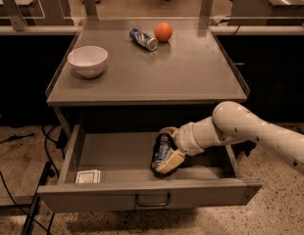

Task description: Place pepsi can into top drawer

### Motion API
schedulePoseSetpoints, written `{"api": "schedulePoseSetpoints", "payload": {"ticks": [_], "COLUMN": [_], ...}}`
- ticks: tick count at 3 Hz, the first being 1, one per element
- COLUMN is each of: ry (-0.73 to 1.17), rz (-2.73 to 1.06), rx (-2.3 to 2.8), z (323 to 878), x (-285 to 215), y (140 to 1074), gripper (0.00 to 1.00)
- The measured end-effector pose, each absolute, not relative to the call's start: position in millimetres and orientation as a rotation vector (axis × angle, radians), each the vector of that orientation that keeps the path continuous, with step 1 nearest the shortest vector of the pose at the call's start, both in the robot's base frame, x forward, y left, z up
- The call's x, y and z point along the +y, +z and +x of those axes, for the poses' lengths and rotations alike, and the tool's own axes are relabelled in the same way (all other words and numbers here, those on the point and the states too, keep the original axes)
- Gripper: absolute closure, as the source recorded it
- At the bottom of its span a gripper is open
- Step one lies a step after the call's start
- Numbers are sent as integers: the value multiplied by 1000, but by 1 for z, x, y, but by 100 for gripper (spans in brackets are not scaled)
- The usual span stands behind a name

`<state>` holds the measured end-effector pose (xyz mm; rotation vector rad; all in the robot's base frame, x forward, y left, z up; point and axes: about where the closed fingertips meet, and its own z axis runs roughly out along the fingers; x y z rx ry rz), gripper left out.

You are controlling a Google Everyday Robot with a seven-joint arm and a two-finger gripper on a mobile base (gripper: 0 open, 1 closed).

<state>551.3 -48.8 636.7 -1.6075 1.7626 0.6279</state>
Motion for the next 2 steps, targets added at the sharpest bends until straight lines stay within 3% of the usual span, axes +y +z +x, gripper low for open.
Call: {"api": "schedulePoseSetpoints", "payload": {"ticks": [2], "ry": [628], "rz": [-1608], "rx": [1763], "z": [551], "x": [-49], "y": [637], "gripper": [15]}}
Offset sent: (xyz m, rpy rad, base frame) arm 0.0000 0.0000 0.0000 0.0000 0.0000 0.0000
